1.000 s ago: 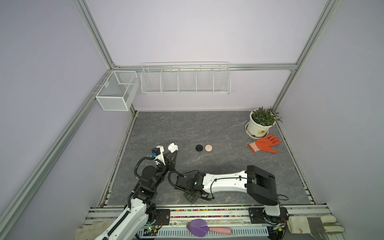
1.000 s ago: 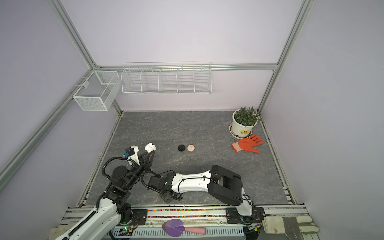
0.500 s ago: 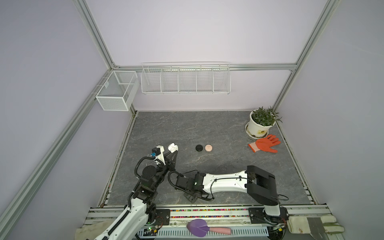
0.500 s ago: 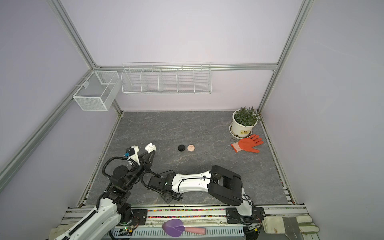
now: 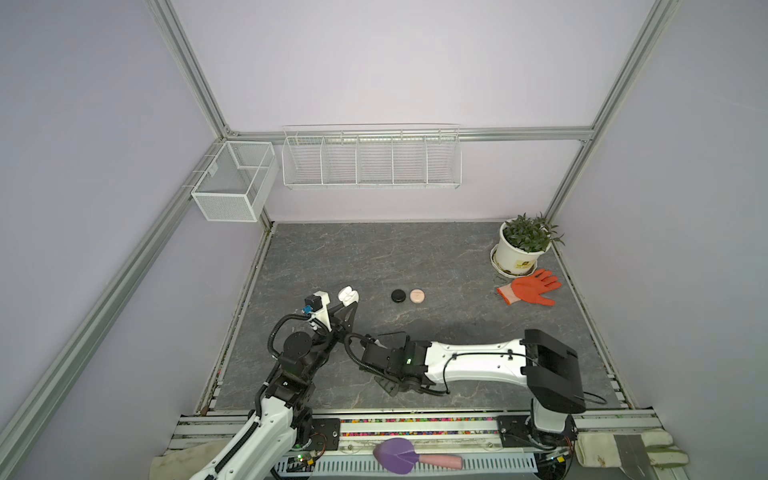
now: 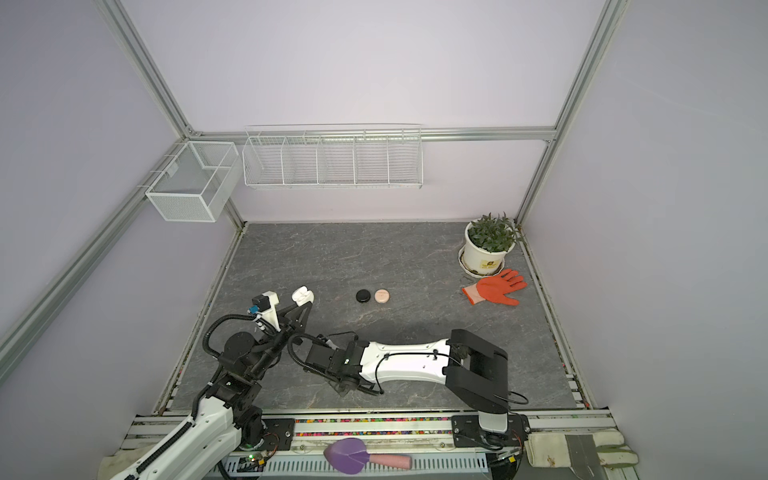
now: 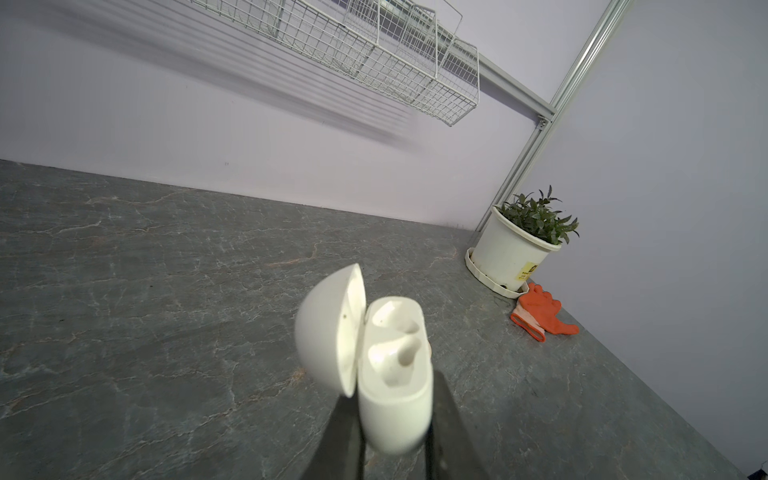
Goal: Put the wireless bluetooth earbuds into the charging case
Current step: 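Lift the earbud and carry it to the case in the left gripper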
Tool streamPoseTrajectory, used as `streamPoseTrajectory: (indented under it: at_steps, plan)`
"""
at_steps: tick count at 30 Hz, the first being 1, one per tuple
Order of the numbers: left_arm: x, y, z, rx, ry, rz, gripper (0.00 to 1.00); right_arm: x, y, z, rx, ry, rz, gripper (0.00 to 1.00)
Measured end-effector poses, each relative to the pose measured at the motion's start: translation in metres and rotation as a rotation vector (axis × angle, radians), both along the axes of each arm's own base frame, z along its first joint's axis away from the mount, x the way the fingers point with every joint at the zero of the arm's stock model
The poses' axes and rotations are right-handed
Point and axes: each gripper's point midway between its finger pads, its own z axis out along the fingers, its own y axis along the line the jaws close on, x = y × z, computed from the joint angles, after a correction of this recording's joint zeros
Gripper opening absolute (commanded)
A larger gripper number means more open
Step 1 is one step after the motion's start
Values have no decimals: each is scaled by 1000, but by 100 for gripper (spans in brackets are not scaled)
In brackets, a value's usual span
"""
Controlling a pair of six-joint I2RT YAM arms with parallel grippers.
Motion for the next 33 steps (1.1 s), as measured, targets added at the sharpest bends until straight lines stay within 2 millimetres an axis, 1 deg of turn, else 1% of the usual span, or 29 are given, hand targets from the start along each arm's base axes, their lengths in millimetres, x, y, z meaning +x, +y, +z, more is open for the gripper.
streamPoseTrajectory:
  at_steps: [5,8,13,16,18,21,25,27,29,31,33]
  plan:
    - [-2,-10,-1,-2,5,-58,0,26,0,30,80,-71,-43,18]
    - [-1,-16,4,-7,-10,-91,0,40,0,54,145,-114,-64,18]
    - [-2,-34,18,-5,-53,-190,0,74,-14,107,259,-212,-129,16]
    - [-6,-45,22,0,-92,-259,0,88,-23,136,317,-263,-154,16]
    - [-11,-54,22,14,-117,-311,0,93,-28,153,354,-289,-157,16]
    - [-22,-69,21,44,-157,-389,0,94,-31,179,420,-324,-150,16]
    - [-30,-83,21,76,-201,-454,0,92,-26,212,538,-352,-129,14]
    - [-30,-86,24,82,-219,-467,0,92,-19,224,585,-363,-116,13]
    - [-30,-88,29,80,-238,-475,0,92,-13,231,621,-369,-99,12]
    - [-31,-89,32,75,-253,-482,0,92,-4,235,650,-375,-75,13]
    - [-33,-89,34,72,-264,-490,0,92,3,235,664,-377,-56,13]
